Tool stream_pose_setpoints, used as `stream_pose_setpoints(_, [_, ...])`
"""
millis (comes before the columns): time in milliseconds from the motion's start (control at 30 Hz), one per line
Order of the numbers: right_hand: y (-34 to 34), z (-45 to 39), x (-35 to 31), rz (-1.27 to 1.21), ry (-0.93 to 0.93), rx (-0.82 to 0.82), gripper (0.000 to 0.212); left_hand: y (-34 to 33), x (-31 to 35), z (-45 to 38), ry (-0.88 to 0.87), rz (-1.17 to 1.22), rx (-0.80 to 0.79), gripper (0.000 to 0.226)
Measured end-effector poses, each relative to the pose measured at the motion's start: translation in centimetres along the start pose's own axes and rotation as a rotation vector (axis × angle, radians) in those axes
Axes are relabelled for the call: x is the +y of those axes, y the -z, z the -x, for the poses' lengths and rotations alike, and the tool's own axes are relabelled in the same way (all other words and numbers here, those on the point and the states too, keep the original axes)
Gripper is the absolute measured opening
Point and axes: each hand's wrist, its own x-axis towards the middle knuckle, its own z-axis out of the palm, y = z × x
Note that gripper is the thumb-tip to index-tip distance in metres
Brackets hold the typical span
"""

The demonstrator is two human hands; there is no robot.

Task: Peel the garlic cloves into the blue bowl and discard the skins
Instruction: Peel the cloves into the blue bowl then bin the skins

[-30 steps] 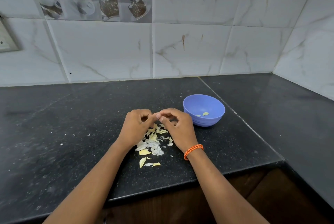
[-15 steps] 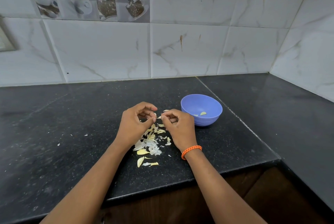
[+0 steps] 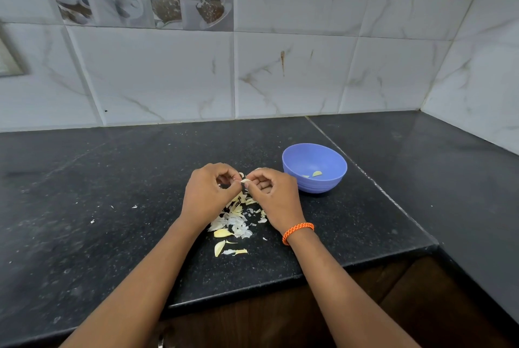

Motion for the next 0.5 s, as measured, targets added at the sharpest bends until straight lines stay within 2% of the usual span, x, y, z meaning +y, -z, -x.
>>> stream_pose_setpoints(167, [-0.3,-0.5,0.3,0.046,0.013,-0.018,0.009,-0.3,-0.1,-0.1,-0.020,-0.119,0.028,0.011])
stream_pose_setpoints(333, [-0.3,-0.6,0.4,0.081,0.040,-0.058,0.013,-0.6,-0.8,-0.5,-0.018,-0.068,0.025,0.011])
stream_pose_setpoints(500, [0.1,-0.5,0.5,-0.002,-0.017,-0.026,0.017,-0.6,-0.9,-0.5,0.008,-0.049,0.046,0.009])
